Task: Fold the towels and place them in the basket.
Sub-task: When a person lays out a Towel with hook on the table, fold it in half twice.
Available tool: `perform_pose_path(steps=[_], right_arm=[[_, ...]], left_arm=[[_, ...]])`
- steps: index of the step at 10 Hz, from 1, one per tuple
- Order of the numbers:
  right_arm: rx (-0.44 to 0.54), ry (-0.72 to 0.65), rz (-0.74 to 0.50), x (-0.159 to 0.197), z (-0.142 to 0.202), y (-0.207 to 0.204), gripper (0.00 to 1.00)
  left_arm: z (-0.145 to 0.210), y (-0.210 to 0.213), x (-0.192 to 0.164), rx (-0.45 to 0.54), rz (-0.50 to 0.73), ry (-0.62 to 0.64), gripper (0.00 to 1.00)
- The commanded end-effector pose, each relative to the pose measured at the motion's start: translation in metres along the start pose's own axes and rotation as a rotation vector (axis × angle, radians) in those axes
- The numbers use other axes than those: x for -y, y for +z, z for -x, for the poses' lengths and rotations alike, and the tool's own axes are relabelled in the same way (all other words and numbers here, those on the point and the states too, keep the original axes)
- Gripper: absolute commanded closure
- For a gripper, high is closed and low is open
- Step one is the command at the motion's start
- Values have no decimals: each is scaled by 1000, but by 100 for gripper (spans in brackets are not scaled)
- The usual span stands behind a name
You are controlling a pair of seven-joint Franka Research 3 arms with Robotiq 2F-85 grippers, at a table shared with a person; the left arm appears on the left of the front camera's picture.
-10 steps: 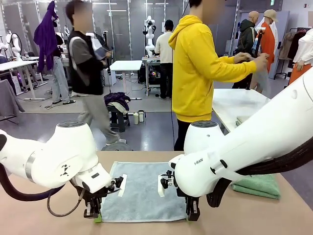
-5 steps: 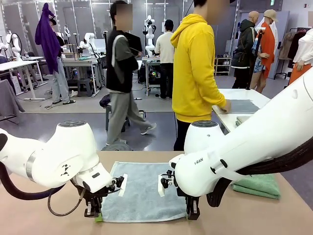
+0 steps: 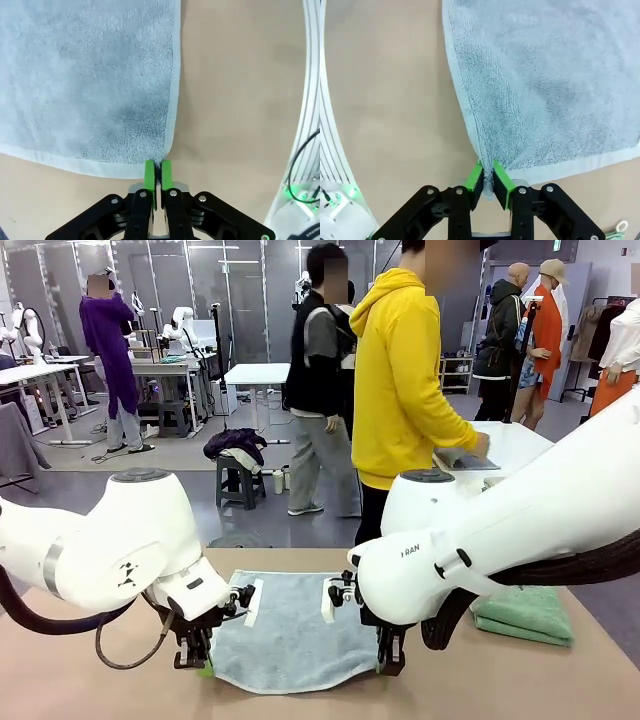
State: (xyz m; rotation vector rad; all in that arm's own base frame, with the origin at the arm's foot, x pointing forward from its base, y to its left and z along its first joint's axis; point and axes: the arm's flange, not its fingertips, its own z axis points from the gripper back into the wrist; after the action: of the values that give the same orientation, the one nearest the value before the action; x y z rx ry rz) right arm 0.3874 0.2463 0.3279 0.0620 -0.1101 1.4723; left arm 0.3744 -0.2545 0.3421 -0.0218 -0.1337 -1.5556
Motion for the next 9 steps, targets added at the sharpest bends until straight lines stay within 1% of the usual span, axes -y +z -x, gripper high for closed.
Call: perform_pose_path(steps=[1, 2, 3, 5, 6, 7, 9], right_arm=[[11, 11, 26, -16, -1, 21, 100], [5, 22, 55, -18, -4, 31, 100], [20, 11, 87, -14, -6, 47, 100], [45, -3, 131, 6, -15, 70, 100], [51, -6, 117, 21, -21, 72, 100], [41, -13, 120, 35, -25, 73, 100], [74, -39, 100, 51, -22, 74, 100]], left_arm=[[-2, 29, 19, 34, -40, 21, 100], [-5, 42, 23, 46, -82, 17, 100], [-8, 55, 20, 49, -110, 23, 100], [-14, 69, -6, 78, -148, 61, 100], [-19, 71, -22, 92, -152, 71, 100], [-25, 72, -36, 84, -154, 64, 100], [-24, 70, -53, 81, -133, 84, 100]])
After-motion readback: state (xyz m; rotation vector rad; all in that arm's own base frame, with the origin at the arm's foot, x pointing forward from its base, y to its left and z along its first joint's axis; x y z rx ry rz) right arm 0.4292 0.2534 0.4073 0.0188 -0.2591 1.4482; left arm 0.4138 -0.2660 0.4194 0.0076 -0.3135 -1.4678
